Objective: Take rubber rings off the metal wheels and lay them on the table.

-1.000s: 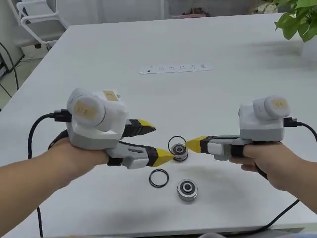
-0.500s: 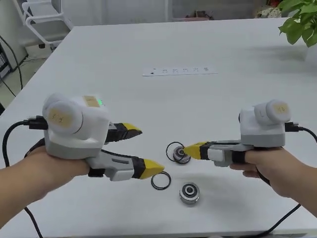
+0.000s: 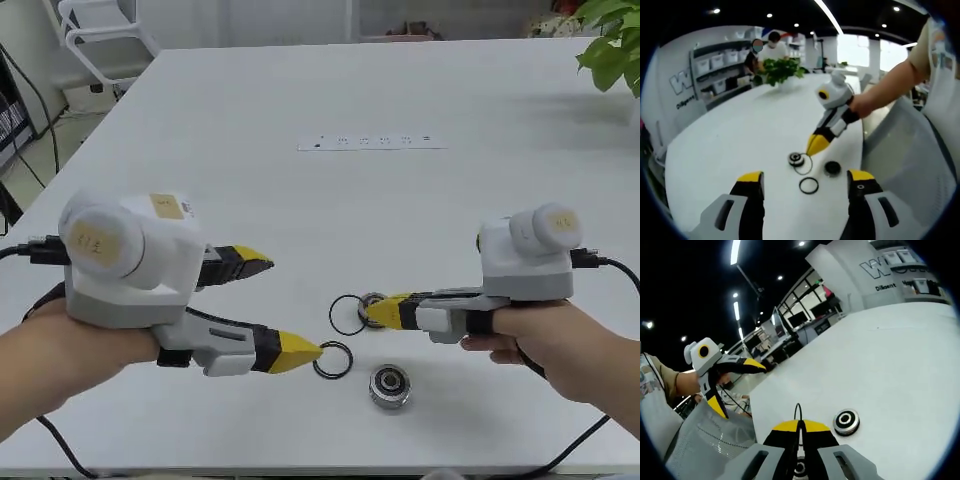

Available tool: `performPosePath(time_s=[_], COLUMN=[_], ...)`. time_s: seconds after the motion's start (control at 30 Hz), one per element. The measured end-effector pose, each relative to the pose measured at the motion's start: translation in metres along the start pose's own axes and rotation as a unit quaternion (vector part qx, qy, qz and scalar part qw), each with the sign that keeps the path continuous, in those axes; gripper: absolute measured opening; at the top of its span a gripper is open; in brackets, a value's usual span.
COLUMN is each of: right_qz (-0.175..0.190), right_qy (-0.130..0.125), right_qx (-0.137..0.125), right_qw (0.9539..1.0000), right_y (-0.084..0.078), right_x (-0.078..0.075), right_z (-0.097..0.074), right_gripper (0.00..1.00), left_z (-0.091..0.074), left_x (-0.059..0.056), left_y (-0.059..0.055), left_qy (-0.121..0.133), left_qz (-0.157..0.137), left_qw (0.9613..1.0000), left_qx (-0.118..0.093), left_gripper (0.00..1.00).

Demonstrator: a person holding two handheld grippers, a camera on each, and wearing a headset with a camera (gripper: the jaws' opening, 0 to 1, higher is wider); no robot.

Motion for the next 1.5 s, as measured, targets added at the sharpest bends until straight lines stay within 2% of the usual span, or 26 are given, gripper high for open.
performPosePath(time_s=[0.53,0.93,1.27,1.5], right_qz=[0.006,0.021,0.026,0.034], right_qy=[0.024,0.029,0.024,0.018], right_qx=[0.047,0.075,0.084,0.082], right_qw=[0.9986,0.9966,0.9958,0.9959], right_y=[-0.018,-0.030,-0.035,-0.035], right_x=[0.003,-0.001,-0.006,-0.012], right_z=[0.019,0.027,0.031,0.031], right_gripper=[0.00,0.00,0.00,0.00], left_z=[-0.015,-0.017,-0.017,-0.015], left_x=[0.002,0.004,0.005,0.006], left_y=[-0.018,-0.023,-0.026,-0.026], left_qy=[0.014,0.018,0.018,0.019], left_qz=[-0.015,-0.022,-0.028,-0.030], left_qw=[0.9997,0.9995,0.9993,0.9993], left_qx=[0.011,0.011,0.014,0.015], left_gripper=[0.73,0.74,0.74,0.74])
Point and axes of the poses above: the centre of the closed fingertips' face, and the gripper's own axes: z roughly forward along the fingers, x roughly to its left, y roughly out of its top, the point moved 3 cm from there along -z, roughly backward along the fingers, and after that the axes turned 3 degrees about x, right-handed, at the moved point
